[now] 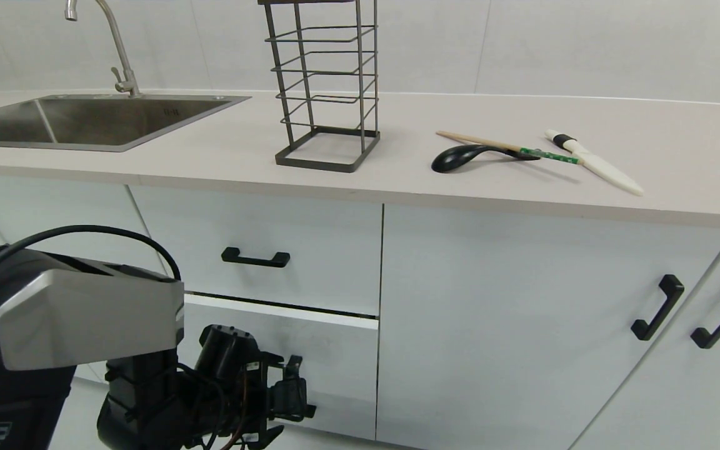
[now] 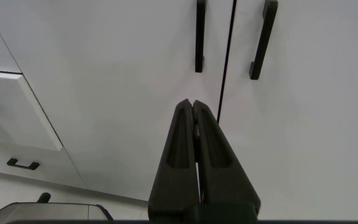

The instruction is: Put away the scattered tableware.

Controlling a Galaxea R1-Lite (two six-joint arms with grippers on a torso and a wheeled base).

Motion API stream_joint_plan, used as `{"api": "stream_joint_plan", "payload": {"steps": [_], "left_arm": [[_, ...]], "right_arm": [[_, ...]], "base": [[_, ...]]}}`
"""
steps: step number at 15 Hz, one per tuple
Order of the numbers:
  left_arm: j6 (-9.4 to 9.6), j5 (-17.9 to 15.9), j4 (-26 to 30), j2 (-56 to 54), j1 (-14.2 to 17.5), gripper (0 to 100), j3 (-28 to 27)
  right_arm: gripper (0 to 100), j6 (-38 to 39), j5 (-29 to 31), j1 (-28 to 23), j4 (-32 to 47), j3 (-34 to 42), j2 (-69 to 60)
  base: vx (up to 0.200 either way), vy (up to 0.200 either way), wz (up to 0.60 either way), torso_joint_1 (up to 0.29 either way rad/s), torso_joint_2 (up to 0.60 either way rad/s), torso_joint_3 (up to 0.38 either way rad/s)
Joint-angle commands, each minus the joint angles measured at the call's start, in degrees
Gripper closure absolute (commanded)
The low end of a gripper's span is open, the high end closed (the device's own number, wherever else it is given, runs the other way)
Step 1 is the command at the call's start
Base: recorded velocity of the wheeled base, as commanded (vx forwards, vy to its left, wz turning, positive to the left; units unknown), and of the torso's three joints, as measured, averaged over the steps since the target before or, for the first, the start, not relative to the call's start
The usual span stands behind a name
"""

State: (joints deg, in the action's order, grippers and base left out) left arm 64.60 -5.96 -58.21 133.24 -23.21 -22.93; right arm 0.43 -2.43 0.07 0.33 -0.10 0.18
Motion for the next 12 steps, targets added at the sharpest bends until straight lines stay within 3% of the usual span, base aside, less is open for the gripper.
{"api": "stream_joint_plan", "payload": {"steps": [1,5,8,10,11,12], "left_arm": [[-0.09,0.1,0.0,-0.9,0.1,0,1.3],[-0.61,0.1,-0.1,-5.5,0.0,0,4.5],[-0.7,-0.1,-0.2,-17.0,0.2,0,11.6],[-0.61,-0.3,-1.9,-24.5,1.2,0,20.4],[-0.17,-0.8,-3.1,-32.1,0.4,0,22.9],[-1.67,-1.0,-3.2,-36.4,-2.7,0,22.6]], "right_arm": [[100,0.0,0.0,0.0,0.0,0.0,0.0],[100,0.0,0.0,0.0,0.0,0.0,0.1],[100,0.0,0.0,0.0,0.0,0.0,0.1],[100,0.0,0.0,0.0,0.0,0.0,0.1],[100,0.0,0.0,0.0,0.0,0.0,0.1],[100,0.0,0.0,0.0,0.0,0.0,0.1]], "base": [[0.0,0.0,0.0,0.0,0.0,0.0],[0.0,0.0,0.0,0.0,0.0,0.0],[0.0,0.0,0.0,0.0,0.0,0.0],[0.0,0.0,0.0,0.0,0.0,0.0],[0.0,0.0,0.0,0.0,0.0,0.0],[0.0,0.0,0.0,0.0,0.0,0.0]]}}
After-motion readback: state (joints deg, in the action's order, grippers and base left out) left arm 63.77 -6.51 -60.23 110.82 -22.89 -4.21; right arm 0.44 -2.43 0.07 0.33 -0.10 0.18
